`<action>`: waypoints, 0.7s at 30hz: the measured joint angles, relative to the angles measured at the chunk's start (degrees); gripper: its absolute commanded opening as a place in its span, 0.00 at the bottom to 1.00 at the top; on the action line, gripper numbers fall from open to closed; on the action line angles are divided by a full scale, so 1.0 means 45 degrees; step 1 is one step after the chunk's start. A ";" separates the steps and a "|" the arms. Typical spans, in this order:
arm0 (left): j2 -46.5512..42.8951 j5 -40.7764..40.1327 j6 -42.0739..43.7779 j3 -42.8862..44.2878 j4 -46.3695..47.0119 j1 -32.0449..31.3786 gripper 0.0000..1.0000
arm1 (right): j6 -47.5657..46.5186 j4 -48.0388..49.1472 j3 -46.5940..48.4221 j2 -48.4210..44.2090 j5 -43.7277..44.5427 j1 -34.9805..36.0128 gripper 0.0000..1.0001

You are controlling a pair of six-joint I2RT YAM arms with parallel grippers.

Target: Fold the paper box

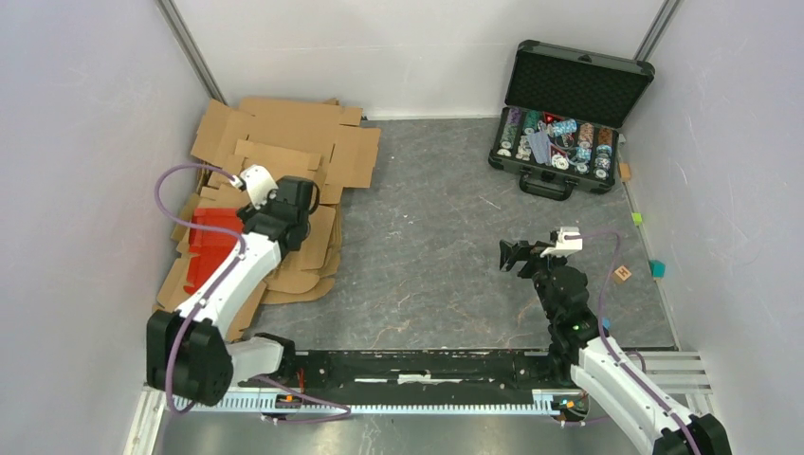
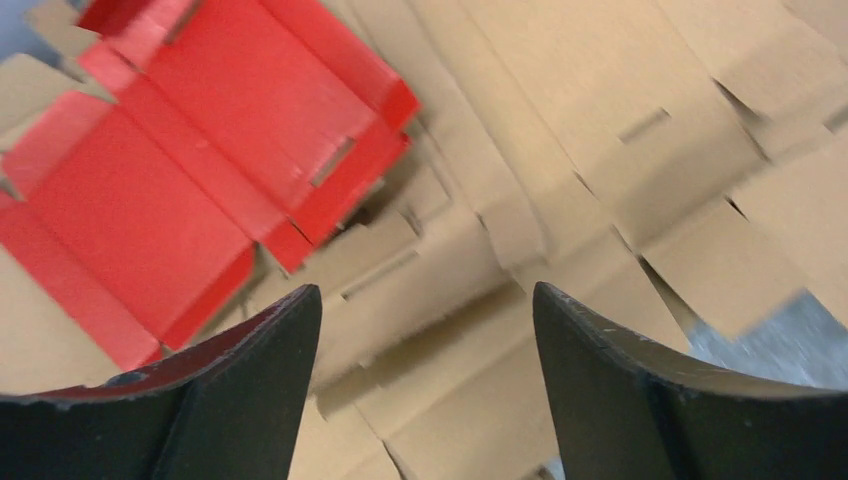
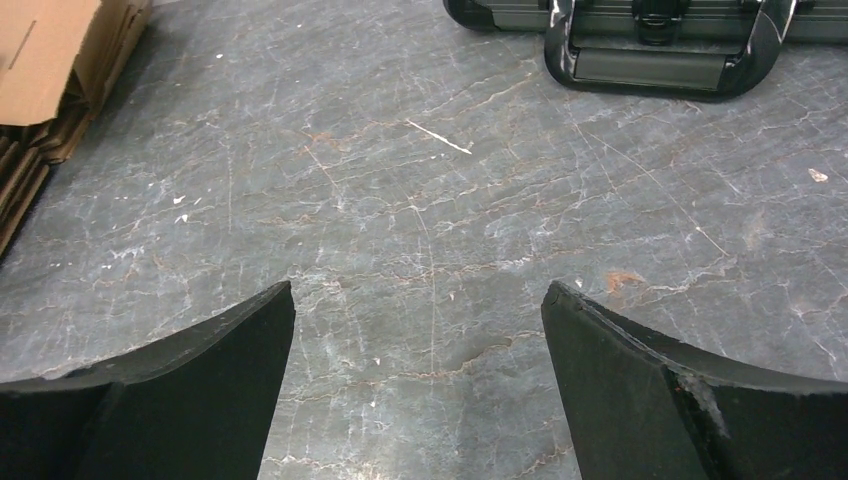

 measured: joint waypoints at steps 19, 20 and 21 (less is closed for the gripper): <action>0.5314 0.0515 0.1166 0.1865 -0.0068 0.2841 0.12 | 0.0015 0.0612 -0.0170 -0.0194 -0.0505 0.0000 0.98; 0.5304 0.0505 0.1171 0.1885 -0.0073 0.2846 0.06 | 0.0010 0.0622 -0.0180 -0.0194 -0.0500 0.0000 0.98; 0.5285 0.0427 0.1200 0.1904 -0.0078 0.2851 0.02 | 0.0010 0.0636 -0.0189 -0.0204 -0.0500 0.0000 0.99</action>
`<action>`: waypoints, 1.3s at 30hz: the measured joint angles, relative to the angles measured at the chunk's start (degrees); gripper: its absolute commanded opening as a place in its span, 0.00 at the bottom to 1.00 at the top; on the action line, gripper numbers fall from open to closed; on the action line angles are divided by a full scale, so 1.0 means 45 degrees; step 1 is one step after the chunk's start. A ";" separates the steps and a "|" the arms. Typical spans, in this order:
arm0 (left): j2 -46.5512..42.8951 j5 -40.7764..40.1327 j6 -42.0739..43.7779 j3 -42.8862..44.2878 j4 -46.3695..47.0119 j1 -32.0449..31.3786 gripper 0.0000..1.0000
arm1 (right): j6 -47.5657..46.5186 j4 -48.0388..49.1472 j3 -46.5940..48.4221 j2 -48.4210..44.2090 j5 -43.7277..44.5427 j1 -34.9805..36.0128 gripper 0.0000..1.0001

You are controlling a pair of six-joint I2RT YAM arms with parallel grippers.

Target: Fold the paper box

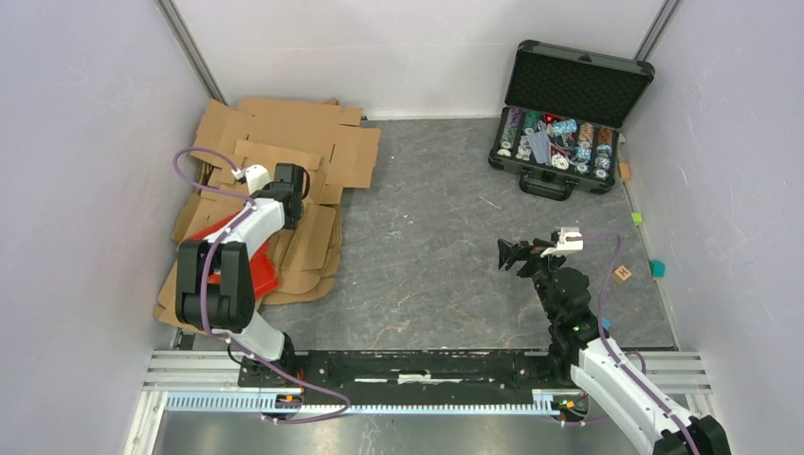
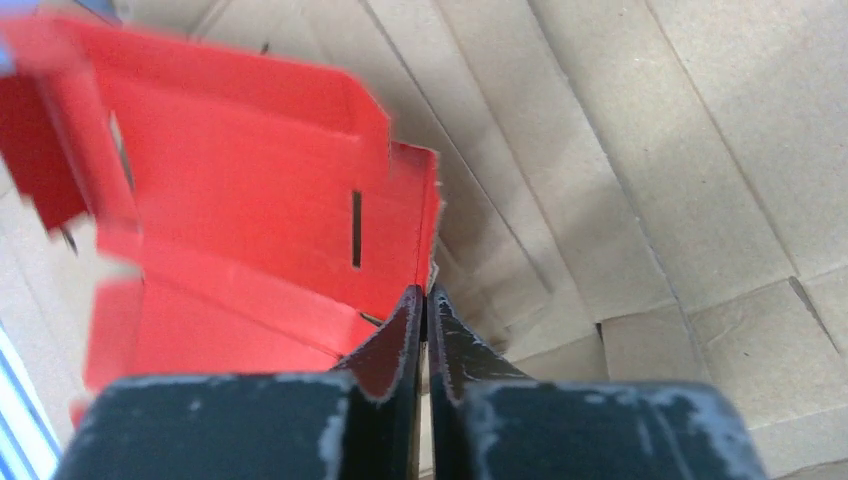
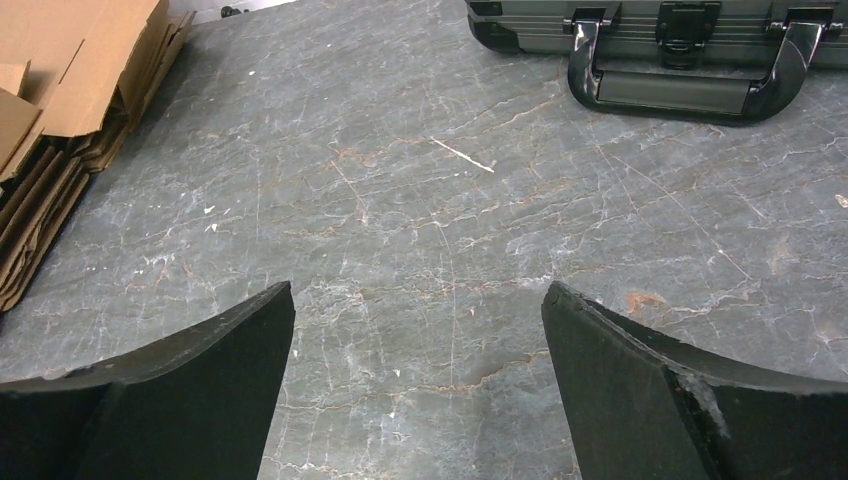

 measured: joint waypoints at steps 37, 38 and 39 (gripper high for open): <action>-0.2050 0.4896 0.0704 0.0743 0.2618 -1.0972 0.57 | -0.0083 -0.0578 0.0214 0.0325 0.0311 0.0000 0.98; -0.1195 0.5503 0.0899 0.0991 0.2764 -1.1234 0.70 | -0.0097 -0.0588 0.0214 0.0316 0.0350 0.0000 0.98; -0.0573 0.5950 0.1146 0.1171 0.2875 -1.1395 0.78 | -0.0117 -0.0593 0.0214 0.0321 0.0374 0.0000 0.98</action>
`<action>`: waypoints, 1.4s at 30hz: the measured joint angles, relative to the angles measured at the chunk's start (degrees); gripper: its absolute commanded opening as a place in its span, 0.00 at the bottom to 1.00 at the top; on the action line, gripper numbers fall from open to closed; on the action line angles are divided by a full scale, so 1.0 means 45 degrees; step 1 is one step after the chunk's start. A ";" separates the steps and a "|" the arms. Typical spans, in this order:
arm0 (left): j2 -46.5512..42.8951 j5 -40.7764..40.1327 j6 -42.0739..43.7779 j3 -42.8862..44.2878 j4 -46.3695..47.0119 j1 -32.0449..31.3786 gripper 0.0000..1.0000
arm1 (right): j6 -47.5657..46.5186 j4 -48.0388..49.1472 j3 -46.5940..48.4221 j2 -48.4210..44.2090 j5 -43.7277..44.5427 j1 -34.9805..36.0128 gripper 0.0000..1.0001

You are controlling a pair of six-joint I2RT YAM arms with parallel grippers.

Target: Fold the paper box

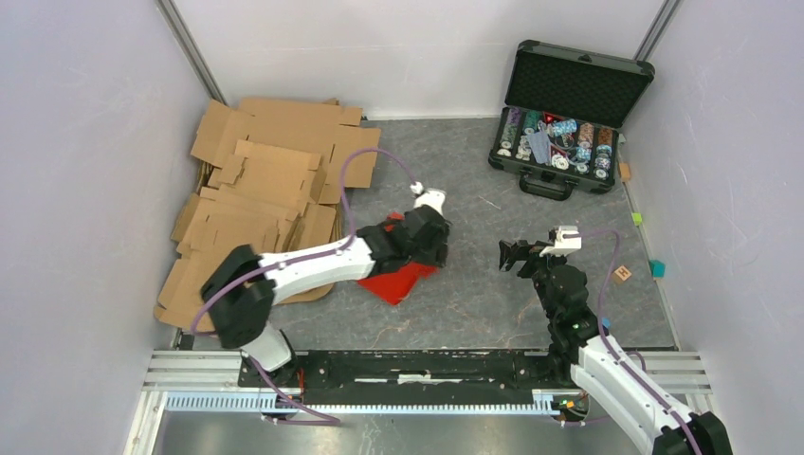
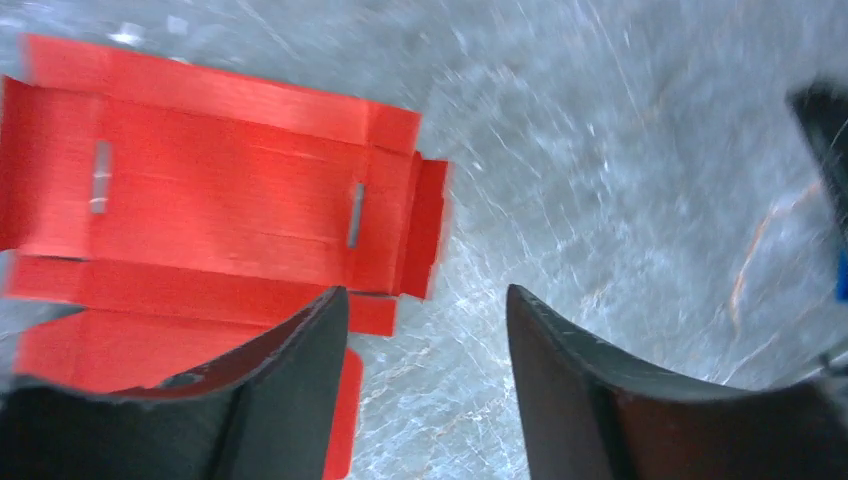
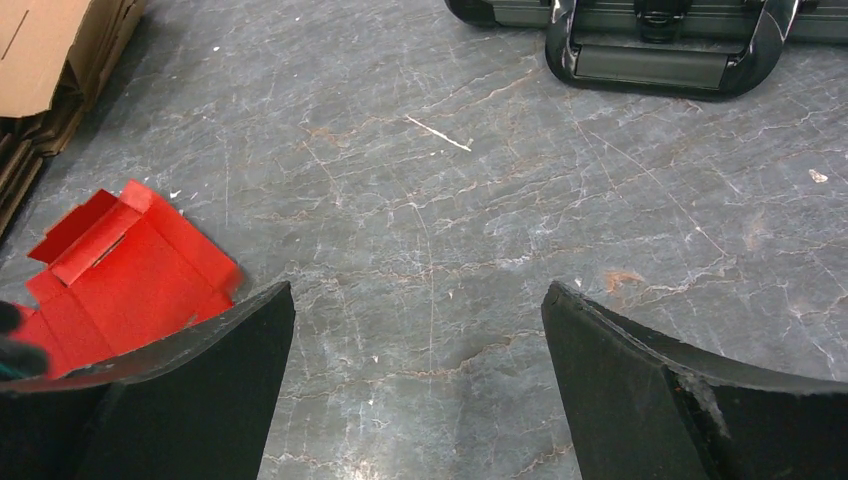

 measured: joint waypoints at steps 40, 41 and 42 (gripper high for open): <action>0.2312 0.3599 0.1753 -0.1273 0.0928 0.6003 0.57 | -0.0136 0.3317 0.2395 0.9491 -0.7431 0.2497 0.84; 0.2438 0.3779 0.1787 -0.1209 0.0923 0.6003 0.56 | -0.0112 0.3351 0.2429 0.9607 -0.7509 0.2501 0.84; 0.2487 0.3993 0.1792 -0.1132 0.0942 0.6003 0.56 | -0.0097 0.3371 0.2463 0.9719 -0.7563 0.2497 0.84</action>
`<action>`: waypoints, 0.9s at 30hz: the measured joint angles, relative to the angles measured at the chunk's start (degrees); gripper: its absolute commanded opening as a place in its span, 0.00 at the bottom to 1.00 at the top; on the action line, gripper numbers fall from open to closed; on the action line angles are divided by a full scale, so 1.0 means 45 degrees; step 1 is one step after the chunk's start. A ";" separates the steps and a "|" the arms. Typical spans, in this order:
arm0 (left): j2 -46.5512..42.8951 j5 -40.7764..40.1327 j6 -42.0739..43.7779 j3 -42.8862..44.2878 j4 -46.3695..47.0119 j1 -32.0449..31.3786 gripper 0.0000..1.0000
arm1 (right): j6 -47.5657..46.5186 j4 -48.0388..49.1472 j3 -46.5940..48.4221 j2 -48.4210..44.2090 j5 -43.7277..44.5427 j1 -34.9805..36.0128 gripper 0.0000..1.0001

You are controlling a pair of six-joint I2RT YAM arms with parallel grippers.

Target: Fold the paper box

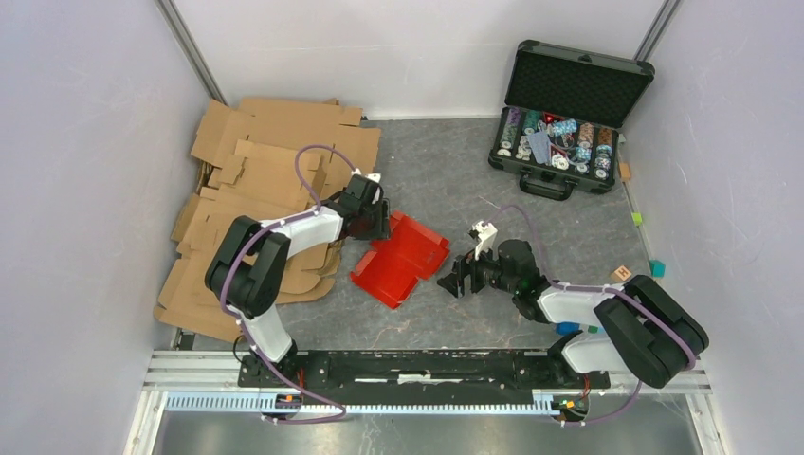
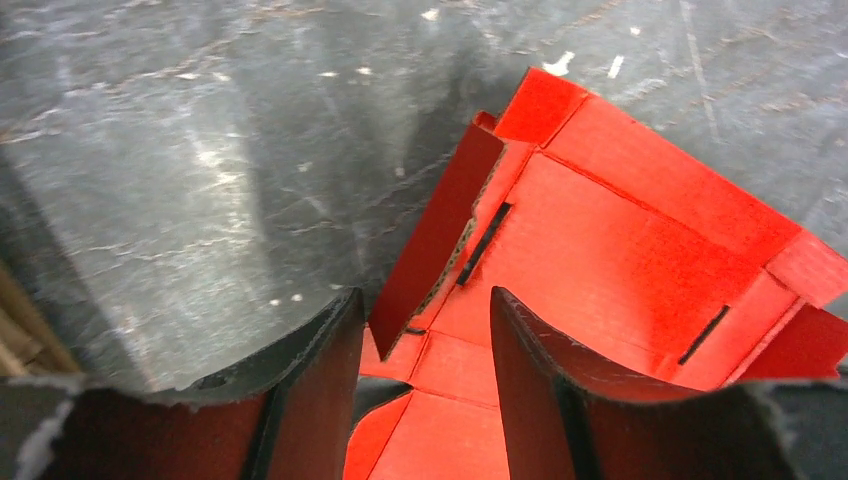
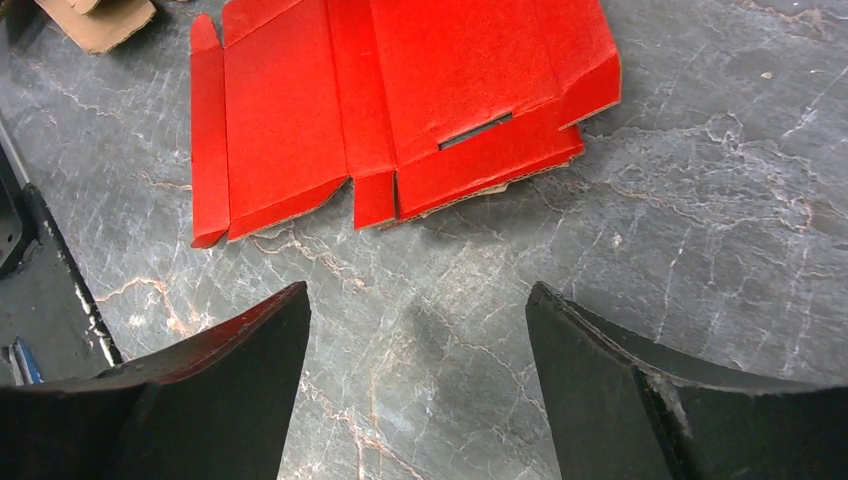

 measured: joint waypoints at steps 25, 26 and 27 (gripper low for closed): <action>-0.0418 0.5931 0.0044 -0.1064 0.2433 -0.0398 0.59 | 0.0233 -0.0967 0.0199 -0.1049 0.1651 -0.0670 0.84; -0.0515 0.5931 0.0049 -0.1107 0.2458 -0.0398 0.61 | 0.0223 -0.1122 0.0199 -0.1141 0.1904 -0.0670 0.84; -0.0568 0.5906 0.0049 -0.1117 0.2482 -0.0398 0.62 | 0.0209 -0.1258 0.0199 -0.1190 0.2132 -0.0670 0.84</action>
